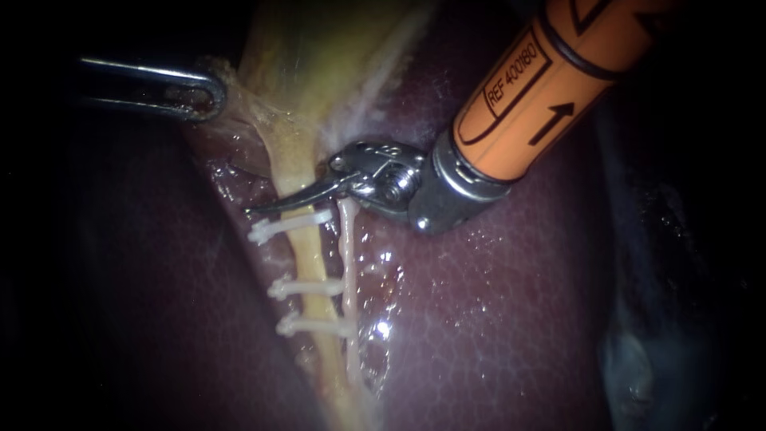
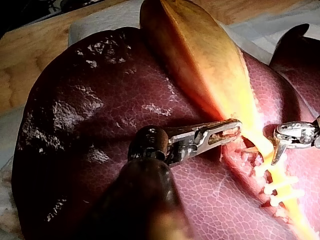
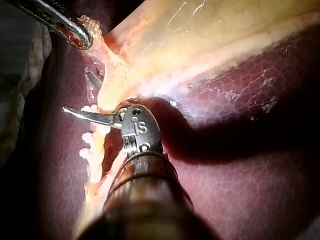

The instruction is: Go to the cutting position left tube

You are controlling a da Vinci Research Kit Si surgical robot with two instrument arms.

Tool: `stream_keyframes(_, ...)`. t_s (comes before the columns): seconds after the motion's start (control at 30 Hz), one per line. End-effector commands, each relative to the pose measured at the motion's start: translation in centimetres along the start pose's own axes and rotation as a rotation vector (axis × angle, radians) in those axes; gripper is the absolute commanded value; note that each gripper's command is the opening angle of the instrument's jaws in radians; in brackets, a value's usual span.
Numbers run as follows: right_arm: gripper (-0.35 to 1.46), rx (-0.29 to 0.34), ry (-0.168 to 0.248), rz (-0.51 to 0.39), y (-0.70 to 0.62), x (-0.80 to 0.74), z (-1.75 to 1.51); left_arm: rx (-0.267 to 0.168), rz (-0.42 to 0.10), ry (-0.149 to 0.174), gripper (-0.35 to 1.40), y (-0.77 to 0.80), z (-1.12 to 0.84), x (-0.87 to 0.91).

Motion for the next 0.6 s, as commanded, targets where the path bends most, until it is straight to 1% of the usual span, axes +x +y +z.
stream_keyframes(0.03, 1.37, 0.003, 0.002, -0.001, -0.01, -0.01, 0.0, 0.0, 0.0, 0.0, -0.35, 0.0, 0.0, 0.0)
stream_keyframes(0.07, 1.37, 0.005, -0.006, -0.001, -0.01, -0.02, -0.01, 0.0, 0.0, 0.0, -0.35, 0.0, 0.0, 0.0)
stream_keyframes(0.13, 1.37, 0.0, -0.046, 0.002, -0.04, -0.07, -0.04, 0.0, 0.0, 0.0, -0.35, 0.0, 0.0, 0.0)
stream_keyframes(0.17, 1.37, -0.008, -0.075, 0.001, -0.05, -0.09, -0.05, 0.0, 0.0, 0.0, -0.35, 0.0, 0.0, 0.0)
stream_keyframes(0.2, 1.37, -0.019, -0.114, -0.001, -0.07, -0.13, -0.05, 0.0, 0.0, 0.0, -0.35, 0.0, 0.0, 0.0)
stream_keyframes(0.23, 1.37, -0.026, -0.138, -0.004, -0.07, -0.16, -0.06, 0.0, 0.0, 0.0, -0.35, 0.0, 0.0, 0.0)
stream_keyframes(0.33, 1.37, -0.023, -0.172, 0.012, -0.07, -0.31, -0.05, 0.0, 0.0, 0.0, -0.35, 0.0, 0.0, 0.0)
stream_keyframes(0.5, 1.39, 0.018, -0.203, 0.059, -0.09, -0.62, 0.06, 0.0, 0.0, 0.0, -0.35, 0.0, 0.0, 0.01)
stream_keyframes(0.6, 1.39, 0.039, -0.219, 0.077, -0.12, -0.76, 0.12, 0.0, 0.0, 0.0, -0.35, 0.0, 0.0, 0.01)
